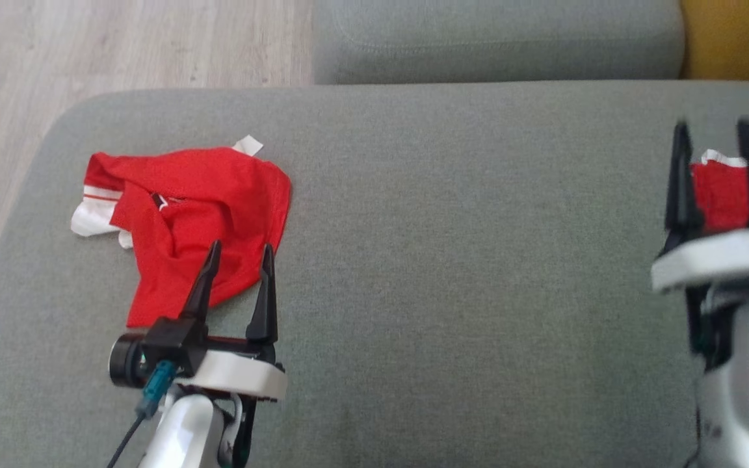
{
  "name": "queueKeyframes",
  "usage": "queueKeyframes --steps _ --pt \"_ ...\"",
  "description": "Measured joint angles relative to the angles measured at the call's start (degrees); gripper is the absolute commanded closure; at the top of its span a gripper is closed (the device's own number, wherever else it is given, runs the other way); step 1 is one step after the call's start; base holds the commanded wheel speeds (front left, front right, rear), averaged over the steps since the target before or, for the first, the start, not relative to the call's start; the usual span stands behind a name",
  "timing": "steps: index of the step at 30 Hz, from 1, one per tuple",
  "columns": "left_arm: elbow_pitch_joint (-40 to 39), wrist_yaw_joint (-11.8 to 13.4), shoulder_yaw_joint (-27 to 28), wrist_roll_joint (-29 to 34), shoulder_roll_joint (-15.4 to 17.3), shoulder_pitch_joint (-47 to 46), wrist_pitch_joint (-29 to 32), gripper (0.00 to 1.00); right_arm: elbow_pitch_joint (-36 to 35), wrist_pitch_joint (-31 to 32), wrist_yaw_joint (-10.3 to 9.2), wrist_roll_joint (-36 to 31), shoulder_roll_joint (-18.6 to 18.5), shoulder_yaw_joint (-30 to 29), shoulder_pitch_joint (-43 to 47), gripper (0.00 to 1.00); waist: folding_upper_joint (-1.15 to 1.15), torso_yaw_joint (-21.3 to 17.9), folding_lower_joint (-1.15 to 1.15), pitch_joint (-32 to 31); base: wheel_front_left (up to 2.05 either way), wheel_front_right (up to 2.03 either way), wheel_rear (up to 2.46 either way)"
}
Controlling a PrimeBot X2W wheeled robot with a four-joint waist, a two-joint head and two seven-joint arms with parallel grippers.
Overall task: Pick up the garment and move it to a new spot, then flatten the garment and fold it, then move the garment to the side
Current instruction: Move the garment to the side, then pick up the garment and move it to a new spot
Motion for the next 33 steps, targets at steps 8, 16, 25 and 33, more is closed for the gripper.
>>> queueKeyframes --steps 8,16,25,33 --pt "-0.03 -0.07 -0.90 0.00 0.04 1.94 0.00 0.00 0.86 -5.44 0.00 8.92 1.09 3.31 11.02 0.00 0.00 0.47 0.01 -1.31 0.00 0.00 0.00" --pt "0.29 0.03 -2.34 0.67 0.05 3.81 0.00 0.00 3.77 -8.59 0.00 9.45 1.15 6.01 15.58 0.00 0.00 0.34 0.01 -1.62 0.00 0.00 0.00" --pt "0.22 0.08 -2.33 0.48 0.07 3.80 0.00 0.00 4.70 -9.23 0.00 9.90 1.16 6.58 15.67 0.00 0.00 0.63 0.01 -2.06 0.00 0.00 0.00" --pt "0.21 0.58 -2.30 0.48 0.07 3.79 0.00 0.00 4.74 -9.62 0.00 11.41 1.18 9.38 15.75 0.00 0.00 4.03 0.01 -2.54 0.00 0.00 0.00"
